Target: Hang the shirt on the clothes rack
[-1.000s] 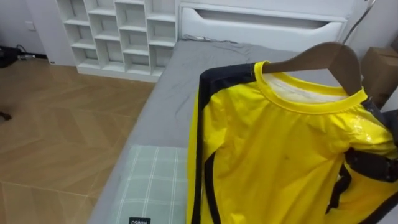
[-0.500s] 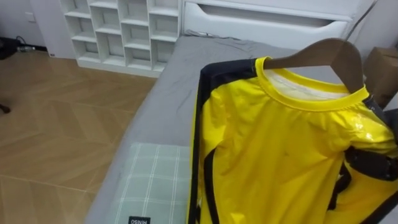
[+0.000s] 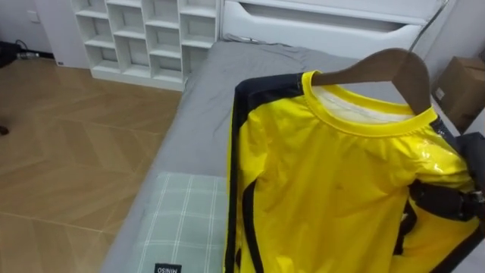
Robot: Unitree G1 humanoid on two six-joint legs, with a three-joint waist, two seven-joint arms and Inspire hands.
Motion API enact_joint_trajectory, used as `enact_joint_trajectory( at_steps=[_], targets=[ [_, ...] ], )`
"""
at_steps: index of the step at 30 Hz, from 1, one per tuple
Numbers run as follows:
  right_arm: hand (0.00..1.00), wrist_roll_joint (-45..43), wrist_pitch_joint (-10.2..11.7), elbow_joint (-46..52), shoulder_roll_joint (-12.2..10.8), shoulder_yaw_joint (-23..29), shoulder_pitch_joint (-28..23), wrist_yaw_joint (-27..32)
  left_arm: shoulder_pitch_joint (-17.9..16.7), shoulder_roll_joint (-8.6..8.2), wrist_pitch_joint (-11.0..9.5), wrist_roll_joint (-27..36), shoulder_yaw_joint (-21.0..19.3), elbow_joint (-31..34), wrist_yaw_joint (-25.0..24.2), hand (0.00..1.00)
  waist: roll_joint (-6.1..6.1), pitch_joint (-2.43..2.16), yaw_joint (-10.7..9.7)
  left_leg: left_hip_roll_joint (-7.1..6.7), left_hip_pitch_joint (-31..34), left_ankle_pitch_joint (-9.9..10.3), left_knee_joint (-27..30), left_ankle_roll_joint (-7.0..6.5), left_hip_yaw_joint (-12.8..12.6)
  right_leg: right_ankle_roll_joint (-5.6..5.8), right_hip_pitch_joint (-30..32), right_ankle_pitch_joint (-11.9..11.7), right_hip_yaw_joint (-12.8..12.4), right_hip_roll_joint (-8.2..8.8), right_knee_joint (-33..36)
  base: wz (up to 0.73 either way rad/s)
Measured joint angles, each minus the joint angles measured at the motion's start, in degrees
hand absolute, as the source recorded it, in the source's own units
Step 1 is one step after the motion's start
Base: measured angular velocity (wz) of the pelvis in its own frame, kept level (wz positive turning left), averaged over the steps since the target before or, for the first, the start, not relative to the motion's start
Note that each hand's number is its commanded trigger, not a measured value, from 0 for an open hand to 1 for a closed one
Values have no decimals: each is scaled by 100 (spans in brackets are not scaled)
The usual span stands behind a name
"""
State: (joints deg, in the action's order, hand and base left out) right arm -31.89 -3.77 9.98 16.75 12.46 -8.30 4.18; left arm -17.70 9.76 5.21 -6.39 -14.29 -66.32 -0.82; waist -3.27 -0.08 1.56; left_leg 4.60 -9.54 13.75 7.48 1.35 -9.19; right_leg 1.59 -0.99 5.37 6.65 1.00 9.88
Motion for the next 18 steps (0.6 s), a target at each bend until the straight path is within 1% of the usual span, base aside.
enact_joint_trajectory(
  at_steps=[4, 7, 10, 11, 12, 13, 14, 15, 16, 17, 18],
  targets=[
    [100, -65, -3, 0, -39, -8, -140, -20, 34, 27, 38, -53, 2, -1, -108, 0, 14, 3, 2, 1, -7, 1, 13, 1, -37, 0, 13, 0, -21, -3, 25, -3],
    [100, -124, -3, 0, -100, -20, -197, -118, 33, 51, 101, -54, 148, -21, -125, 0, 19, 0, -12, 5, -9, 11, 21, -2, -202, 0, 126, 0, -160, -19, 110, -27],
    [100, -153, -5, 0, -128, -20, -223, -194, 73, 93, 183, -114, 142, -26, -200, 0, 19, 1, -71, 8, -14, 29, 19, -8, -495, -10, 334, -7, -398, -58, 264, -49],
    [100, -152, -4, -1, -129, -26, -225, -213, 50, 110, 185, -129, 148, -24, -205, 0, 18, 3, -105, 20, -18, 55, 31, -4, -673, -35, 424, -28, -509, -90, 310, -58],
    [100, -177, -7, -2, -132, -33, -228, -238, 44, 121, 186, -128, 148, -24, -206, 0, 20, 3, -117, 40, -28, 73, 43, 3, -794, -50, 464, -55, -538, -109, 314, -92],
    [100, -171, -7, -6, -134, -71, -232, -279, 60, 155, 186, -112, 148, -24, -205, 0, 12, 8, -119, 86, -75, 115, 66, 28, -1086, -99, 585, -111, -556, -180, 346, -122],
    [100, -164, -7, -7, -133, -156, -232, -332, 54, 189, 185, -108, 142, -51, -192, 0, 18, 16, -103, 135, -110, 163, 126, 58, -1440, -190, 724, -189, -426, -244, 383, -137],
    [100, -159, -7, -8, -133, -205, -230, -358, 72, 205, 186, -105, 140, -81, -184, 0, 17, 16, -102, 172, -115, 203, 167, 81, -1607, -243, 793, -252, -309, -281, 377, -163],
    [100, -158, -5, -16, -134, -306, -221, -432, 119, 247, 185, -88, 133, -129, -158, 0, 10, 18, -50, 228, -125, 263, 237, 115, -2060, -414, 910, -372, 142, -316, 361, -188],
    [100, -158, -7, -49, -135, -408, -175, -486, 184, 281, 184, -86, 128, -132, -89, 0, -14, 28, 15, 308, -135, 326, 305, 153, -2562, -642, 990, -522, 896, -304, 261, -199],
    [100, -174, -10, -48, -133, -439, -151, -520, 198, 293, 184, -87, 139, -130, -63, 0, 4, 52, 61, 354, -150, 388, 329, 164, -2834, -719, 1015, -559, 1306, -290, 244, -193]
  ],
)
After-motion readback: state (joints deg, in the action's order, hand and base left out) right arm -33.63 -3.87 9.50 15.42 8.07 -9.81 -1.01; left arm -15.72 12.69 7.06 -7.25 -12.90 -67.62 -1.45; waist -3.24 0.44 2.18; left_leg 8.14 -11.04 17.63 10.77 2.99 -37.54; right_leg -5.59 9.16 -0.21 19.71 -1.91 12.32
